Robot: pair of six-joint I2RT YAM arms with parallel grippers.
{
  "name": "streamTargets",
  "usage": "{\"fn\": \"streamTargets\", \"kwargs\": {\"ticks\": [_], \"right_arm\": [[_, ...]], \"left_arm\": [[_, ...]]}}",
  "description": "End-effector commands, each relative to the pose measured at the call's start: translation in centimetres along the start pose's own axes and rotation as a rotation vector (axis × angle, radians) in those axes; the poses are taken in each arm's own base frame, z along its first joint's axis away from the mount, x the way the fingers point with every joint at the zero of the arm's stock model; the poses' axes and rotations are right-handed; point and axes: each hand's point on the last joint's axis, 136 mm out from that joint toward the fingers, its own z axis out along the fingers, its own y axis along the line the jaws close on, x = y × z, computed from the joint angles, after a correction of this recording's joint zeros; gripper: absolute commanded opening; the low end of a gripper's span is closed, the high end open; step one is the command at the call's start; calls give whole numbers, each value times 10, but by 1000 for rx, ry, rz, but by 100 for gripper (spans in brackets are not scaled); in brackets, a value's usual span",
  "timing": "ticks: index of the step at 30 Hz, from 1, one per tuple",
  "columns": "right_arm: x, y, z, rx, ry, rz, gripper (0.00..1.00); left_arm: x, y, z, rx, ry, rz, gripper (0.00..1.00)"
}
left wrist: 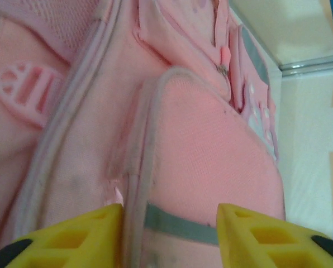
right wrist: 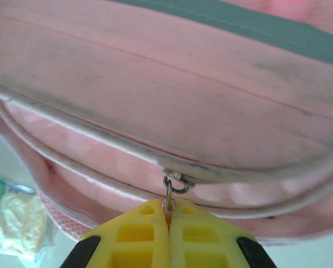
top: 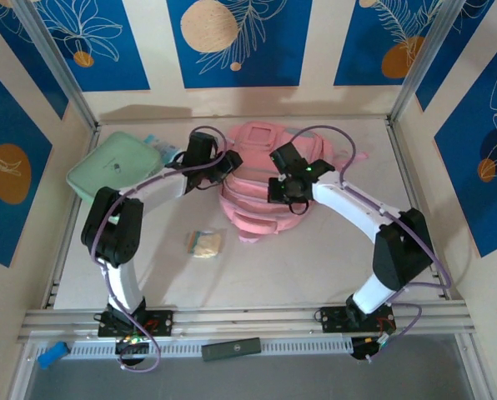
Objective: Pack the student bag
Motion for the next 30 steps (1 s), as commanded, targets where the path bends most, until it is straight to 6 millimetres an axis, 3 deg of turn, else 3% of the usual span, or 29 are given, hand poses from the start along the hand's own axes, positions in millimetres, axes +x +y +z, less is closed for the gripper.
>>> {"fn": "streamTargets", "kwargs": {"ticks": [1, 4, 8, 14, 18, 20, 23, 27, 30], "right_arm": [[2, 16, 0, -38, 30, -20, 0], [3, 14, 2, -33, 33, -19, 0], [4, 11, 4, -33, 34, -13, 0], [3, -9, 7, -12, 39, 35, 0], [5, -8, 3, -3, 39, 17, 0], [7, -8, 1, 4, 44, 23, 0], [16, -25, -4, 69, 58, 53, 0], [33, -66, -15, 152, 70, 100, 0], [34, -92, -16, 136, 72, 127, 0]], "left_arm": [[41, -35, -11, 95, 13, -83, 54], [69, -39, 1, 116, 21, -172, 54], [78, -35, 20, 47, 18, -218, 50], [85, 1, -3, -95, -78, -196, 52], [86, 0, 5, -121, -88, -187, 37], [77, 4, 9, -156, -122, -168, 21], [52, 10, 2, -189, -187, -128, 0], [3, 22, -22, -235, -238, -20, 0], [-31, 31, -28, -230, -204, 58, 0]]}}
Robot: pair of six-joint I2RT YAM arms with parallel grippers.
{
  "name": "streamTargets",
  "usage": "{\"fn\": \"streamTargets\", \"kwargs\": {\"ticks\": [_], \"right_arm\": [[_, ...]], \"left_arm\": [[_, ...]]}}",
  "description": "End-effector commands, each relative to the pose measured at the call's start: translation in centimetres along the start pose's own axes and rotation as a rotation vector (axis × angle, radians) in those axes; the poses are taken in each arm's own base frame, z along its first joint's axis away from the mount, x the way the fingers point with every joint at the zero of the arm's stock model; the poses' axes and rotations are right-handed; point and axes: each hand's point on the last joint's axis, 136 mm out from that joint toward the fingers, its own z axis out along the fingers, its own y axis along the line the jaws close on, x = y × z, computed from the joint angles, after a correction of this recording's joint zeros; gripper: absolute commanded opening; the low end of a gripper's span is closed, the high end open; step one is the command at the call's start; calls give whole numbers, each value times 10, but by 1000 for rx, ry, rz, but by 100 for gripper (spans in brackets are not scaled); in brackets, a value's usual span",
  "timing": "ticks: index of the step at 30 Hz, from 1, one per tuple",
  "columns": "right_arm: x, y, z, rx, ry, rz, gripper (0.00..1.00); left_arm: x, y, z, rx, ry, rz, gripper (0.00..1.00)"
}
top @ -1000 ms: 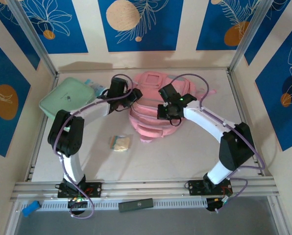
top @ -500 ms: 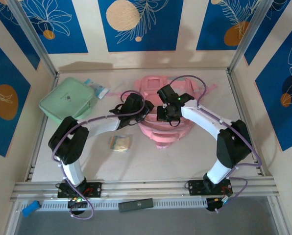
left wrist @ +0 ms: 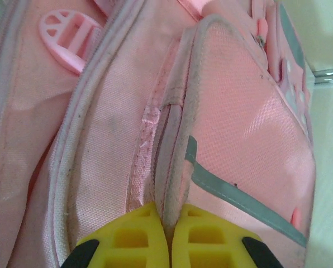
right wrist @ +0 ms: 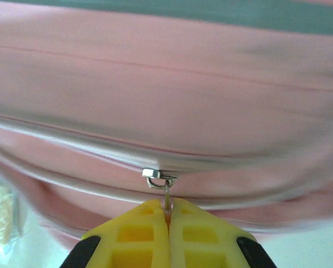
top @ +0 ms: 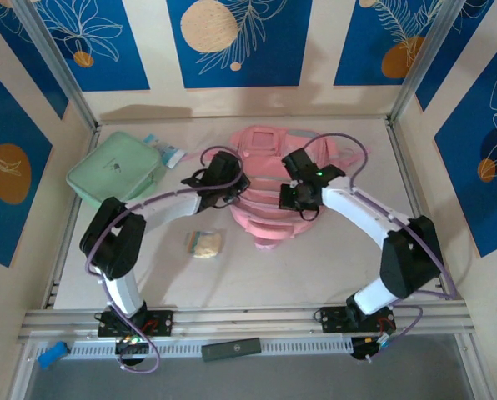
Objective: Pack the student bag
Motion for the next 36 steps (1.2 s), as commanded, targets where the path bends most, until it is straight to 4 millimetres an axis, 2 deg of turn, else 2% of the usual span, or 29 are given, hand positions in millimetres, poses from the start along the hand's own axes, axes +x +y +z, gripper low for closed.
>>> {"fn": "streamTargets", "kwargs": {"ticks": [1, 5, 8, 10, 11, 14, 16, 18, 19, 20, 21, 22, 24, 26, 27, 28, 30, 32, 34, 36], "right_arm": [[7, -43, -5, 54, 26, 17, 0], [-22, -48, -1, 60, -35, -136, 0], [-43, -43, 3, 16, -105, -258, 0], [-50, -27, 2, -96, -137, -361, 0], [-56, -26, 1, -100, -163, -401, 0], [-81, -48, 5, -24, -213, -408, 0], [-90, -50, 5, -41, -234, -388, 0], [-88, -36, 2, -104, -248, -406, 8], [-83, -25, 0, -156, -250, -424, 16], [-79, -20, -2, -182, -250, -436, 25], [-75, -21, -3, -183, -250, -427, 32], [-76, -26, -8, -176, -271, -398, 41], [-81, -47, -15, -144, -344, -296, 58], [-95, -88, -26, -75, -481, -135, 77], [-98, -108, -28, -42, -528, -70, 93], [-100, -130, -28, 8, -573, 0, 99], [-100, -160, -23, 82, -633, 65, 99], [-95, -176, -12, 104, -696, 70, 99], [-94, -178, -1, 73, -742, 55, 99], [-94, -168, 11, 9, -742, 6, 99]], "left_arm": [[-76, 29, -12, -91, -90, 111, 0], [-86, 27, -6, -43, -7, 244, 0], [-85, 29, 2, 0, 90, 332, 0], [-87, 31, 3, 12, 125, 386, 0], [-88, 31, 3, 17, 146, 420, 0], [-91, 32, 3, -2, 195, 541, 0], [-87, 20, 6, 68, 232, 552, 0], [-82, 7, 5, 137, 247, 551, 0], [-81, 3, 2, 159, 245, 549, 0], [-79, 0, -4, 175, 245, 547, 26], [-78, -2, -11, 183, 238, 550, 46], [-80, 1, -19, 166, 211, 554, 61], [-90, 17, -41, 77, 128, 554, 82], [-114, 55, -69, -123, -25, 548, 97], [-126, 76, -84, -233, -104, 551, 100], [-140, 98, -103, -350, -195, 562, 99], [-160, 139, -136, -548, -348, 584, 99], [-173, 171, -160, -676, -485, 620, 100], [-173, 191, -166, -715, -571, 664, 100], [-169, 202, -165, -721, -635, 720, 99]]}}
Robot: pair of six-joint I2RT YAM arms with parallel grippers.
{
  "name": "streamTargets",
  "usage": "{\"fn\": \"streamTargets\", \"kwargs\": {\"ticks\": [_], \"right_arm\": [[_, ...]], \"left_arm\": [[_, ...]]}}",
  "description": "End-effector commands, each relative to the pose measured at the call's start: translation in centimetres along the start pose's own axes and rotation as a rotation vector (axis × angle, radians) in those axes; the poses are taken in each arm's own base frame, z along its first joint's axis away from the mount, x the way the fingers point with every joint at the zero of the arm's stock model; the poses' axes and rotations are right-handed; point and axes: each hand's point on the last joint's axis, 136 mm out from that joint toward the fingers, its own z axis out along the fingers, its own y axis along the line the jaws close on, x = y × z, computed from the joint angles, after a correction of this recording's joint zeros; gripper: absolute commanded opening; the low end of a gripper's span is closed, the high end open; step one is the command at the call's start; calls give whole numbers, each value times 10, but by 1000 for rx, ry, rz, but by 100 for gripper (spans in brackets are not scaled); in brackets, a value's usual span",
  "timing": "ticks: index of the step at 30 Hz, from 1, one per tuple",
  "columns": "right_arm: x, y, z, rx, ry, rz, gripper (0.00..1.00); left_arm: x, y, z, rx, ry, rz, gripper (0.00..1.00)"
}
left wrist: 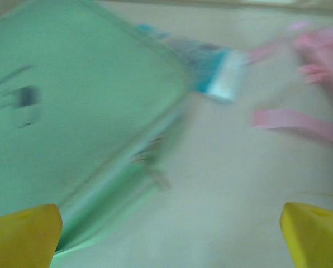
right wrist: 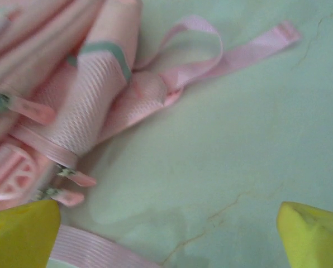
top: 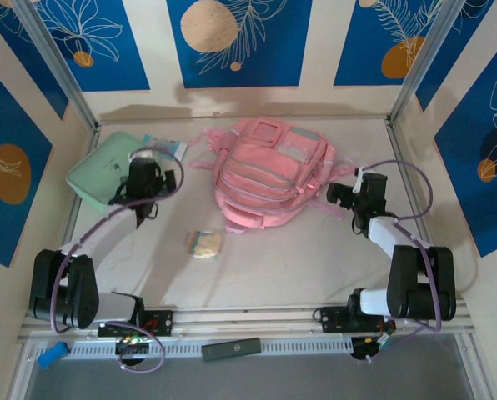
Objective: Pack the student bag
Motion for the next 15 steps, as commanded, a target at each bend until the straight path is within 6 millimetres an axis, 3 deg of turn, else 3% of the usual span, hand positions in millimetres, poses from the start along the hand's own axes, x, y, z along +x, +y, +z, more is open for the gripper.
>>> {"fn": "streamTargets", "kwargs": {"ticks": [1, 3, 5, 9, 15], "right_arm": [[-34, 25, 8, -127, -177, -42, 99], [-33, 52, 9, -253, -183, -116, 99], [-20, 71, 13, -289, -198, -223, 99], [-18, 56, 16, -243, -280, -167, 99], [-15, 56, 16, -255, -239, -167, 99]], "left_arm": [[0, 29, 9, -169, -193, 112, 99], [14, 22, 15, -128, -275, 164, 99], [19, 14, 19, -76, -245, 170, 99], [23, -7, 24, 72, -346, 178, 99], [38, -6, 29, 111, -327, 154, 99]]}}
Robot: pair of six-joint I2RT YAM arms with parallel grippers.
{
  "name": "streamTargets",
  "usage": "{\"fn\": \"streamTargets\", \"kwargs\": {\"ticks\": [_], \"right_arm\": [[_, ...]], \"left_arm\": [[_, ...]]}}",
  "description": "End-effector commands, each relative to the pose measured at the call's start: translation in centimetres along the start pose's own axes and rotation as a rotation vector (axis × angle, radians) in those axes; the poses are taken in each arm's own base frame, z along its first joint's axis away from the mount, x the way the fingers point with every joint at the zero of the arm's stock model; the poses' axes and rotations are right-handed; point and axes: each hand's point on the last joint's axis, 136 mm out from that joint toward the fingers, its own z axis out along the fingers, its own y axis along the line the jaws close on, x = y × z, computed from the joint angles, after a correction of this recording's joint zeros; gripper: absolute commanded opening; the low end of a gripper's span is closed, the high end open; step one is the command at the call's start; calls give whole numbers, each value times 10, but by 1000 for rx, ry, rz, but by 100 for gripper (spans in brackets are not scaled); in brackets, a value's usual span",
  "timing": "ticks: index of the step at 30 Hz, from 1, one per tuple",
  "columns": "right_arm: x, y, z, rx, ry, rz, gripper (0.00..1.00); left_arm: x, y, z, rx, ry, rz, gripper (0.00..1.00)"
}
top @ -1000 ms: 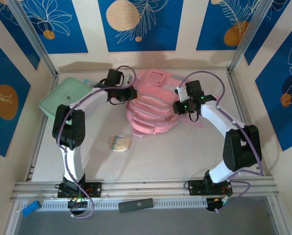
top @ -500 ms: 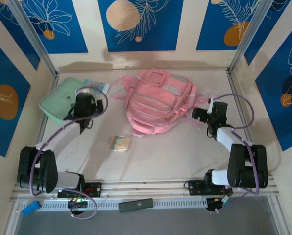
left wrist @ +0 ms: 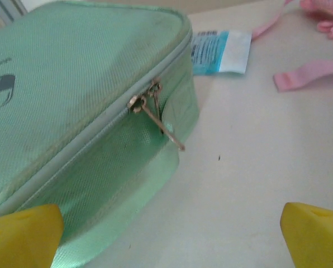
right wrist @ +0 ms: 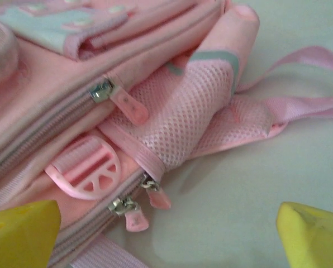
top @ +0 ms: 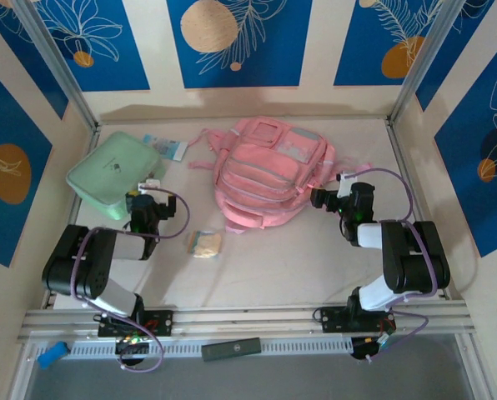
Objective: Pack the student bag
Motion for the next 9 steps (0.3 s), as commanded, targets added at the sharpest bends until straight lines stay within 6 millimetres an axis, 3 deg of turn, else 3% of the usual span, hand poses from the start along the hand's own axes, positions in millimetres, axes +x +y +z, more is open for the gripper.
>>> {"fn": "streamTargets", "kwargs": {"ticks": [1, 9], "right_arm": [[-18, 4, 0, -14, -67, -36, 99], [-17, 3, 0, -17, -73, -31, 99]], "left_arm": [[-15, 0, 3, 28, -57, -24, 99], [-17, 8, 4, -7, -78, -45, 99]]}}
